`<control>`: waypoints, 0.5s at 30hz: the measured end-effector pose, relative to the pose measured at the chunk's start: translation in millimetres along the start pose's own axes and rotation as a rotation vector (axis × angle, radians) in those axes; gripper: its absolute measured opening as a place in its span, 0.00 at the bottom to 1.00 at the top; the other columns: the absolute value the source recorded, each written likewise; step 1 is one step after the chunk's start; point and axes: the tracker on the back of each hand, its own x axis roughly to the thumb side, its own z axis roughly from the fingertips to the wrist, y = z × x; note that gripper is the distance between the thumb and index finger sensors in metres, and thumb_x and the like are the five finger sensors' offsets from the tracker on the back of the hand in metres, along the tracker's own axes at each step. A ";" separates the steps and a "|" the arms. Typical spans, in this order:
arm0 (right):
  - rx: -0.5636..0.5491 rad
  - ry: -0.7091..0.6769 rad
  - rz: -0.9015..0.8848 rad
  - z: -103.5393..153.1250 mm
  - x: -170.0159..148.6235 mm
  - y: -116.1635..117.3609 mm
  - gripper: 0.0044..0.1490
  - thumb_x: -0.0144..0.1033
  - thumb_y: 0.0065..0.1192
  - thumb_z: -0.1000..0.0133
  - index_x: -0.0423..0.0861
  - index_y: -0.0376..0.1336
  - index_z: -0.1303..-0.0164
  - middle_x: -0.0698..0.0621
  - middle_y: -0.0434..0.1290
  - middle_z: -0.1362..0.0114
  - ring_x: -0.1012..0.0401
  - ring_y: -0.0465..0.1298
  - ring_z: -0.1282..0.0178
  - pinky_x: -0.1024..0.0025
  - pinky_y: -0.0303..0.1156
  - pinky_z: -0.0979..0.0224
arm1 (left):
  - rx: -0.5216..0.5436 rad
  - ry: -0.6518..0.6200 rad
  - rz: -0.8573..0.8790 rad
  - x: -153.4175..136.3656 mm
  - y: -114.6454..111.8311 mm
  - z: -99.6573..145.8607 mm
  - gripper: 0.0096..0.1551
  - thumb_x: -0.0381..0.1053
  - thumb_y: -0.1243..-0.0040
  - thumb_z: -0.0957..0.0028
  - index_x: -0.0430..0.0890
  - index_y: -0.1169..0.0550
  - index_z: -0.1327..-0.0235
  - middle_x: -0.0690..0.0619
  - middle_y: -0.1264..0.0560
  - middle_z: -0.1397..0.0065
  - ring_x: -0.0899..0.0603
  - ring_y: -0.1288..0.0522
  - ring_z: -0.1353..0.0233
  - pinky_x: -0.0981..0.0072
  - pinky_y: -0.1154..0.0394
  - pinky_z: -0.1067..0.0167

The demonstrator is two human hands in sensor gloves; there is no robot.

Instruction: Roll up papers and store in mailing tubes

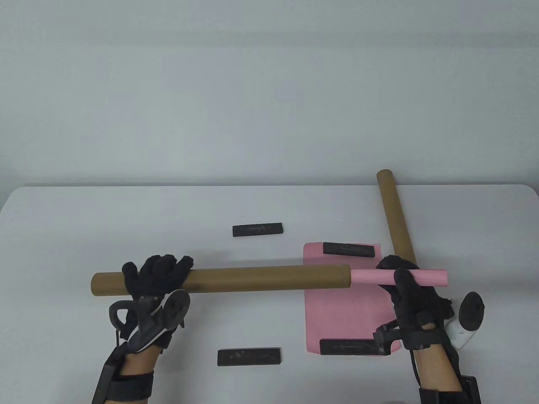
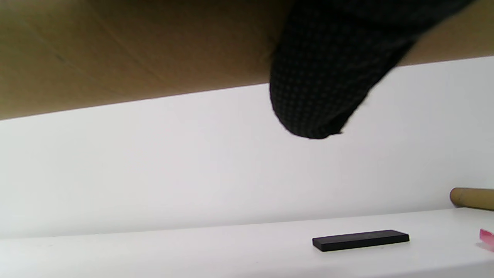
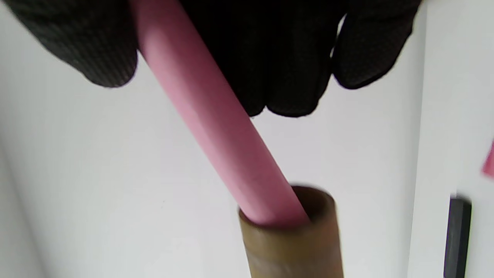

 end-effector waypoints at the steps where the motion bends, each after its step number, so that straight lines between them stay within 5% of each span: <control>1: 0.022 0.013 -0.029 0.6 -3.5 4.2 0.38 0.63 0.65 0.42 0.45 0.71 0.33 0.45 0.77 0.33 0.43 0.79 0.35 0.37 0.72 0.31 | -0.002 -0.001 0.011 0.3 0.5 -0.1 0.46 0.55 0.19 0.66 0.74 0.33 0.36 0.59 0.31 0.27 0.44 0.25 0.23 0.25 0.37 0.29; 5: 0.159 0.075 -0.022 3.2 -12.8 28.4 0.45 0.63 0.63 0.42 0.43 0.64 0.23 0.36 0.66 0.21 0.33 0.69 0.24 0.30 0.69 0.32 | -0.009 -0.014 0.050 1.1 0.7 0.6 0.46 0.55 0.19 0.66 0.74 0.33 0.36 0.59 0.31 0.27 0.44 0.25 0.23 0.25 0.37 0.29; 8: 0.232 0.102 0.038 4.1 -13.3 39.1 0.63 0.68 0.63 0.45 0.32 0.51 0.16 0.30 0.58 0.18 0.27 0.63 0.23 0.26 0.66 0.33 | -0.013 -0.021 0.070 1.0 -0.6 0.6 0.46 0.55 0.19 0.66 0.74 0.33 0.36 0.59 0.31 0.27 0.45 0.25 0.23 0.25 0.37 0.29; 12: 0.103 0.061 0.048 4.0 -5.8 24.5 0.74 0.75 0.67 0.50 0.30 0.46 0.16 0.31 0.55 0.17 0.27 0.62 0.22 0.27 0.65 0.31 | -0.016 -0.015 0.088 -2.2 0.2 0.2 0.46 0.55 0.19 0.66 0.74 0.33 0.35 0.59 0.31 0.27 0.45 0.25 0.23 0.25 0.37 0.29; 15: -0.097 -0.043 0.113 4.8 15.8 0.2 0.72 0.75 0.65 0.48 0.31 0.47 0.16 0.32 0.56 0.17 0.29 0.63 0.22 0.28 0.65 0.30 | -0.015 -0.013 0.089 -3.5 0.7 0.2 0.46 0.55 0.20 0.65 0.73 0.34 0.35 0.58 0.31 0.27 0.44 0.25 0.23 0.25 0.37 0.29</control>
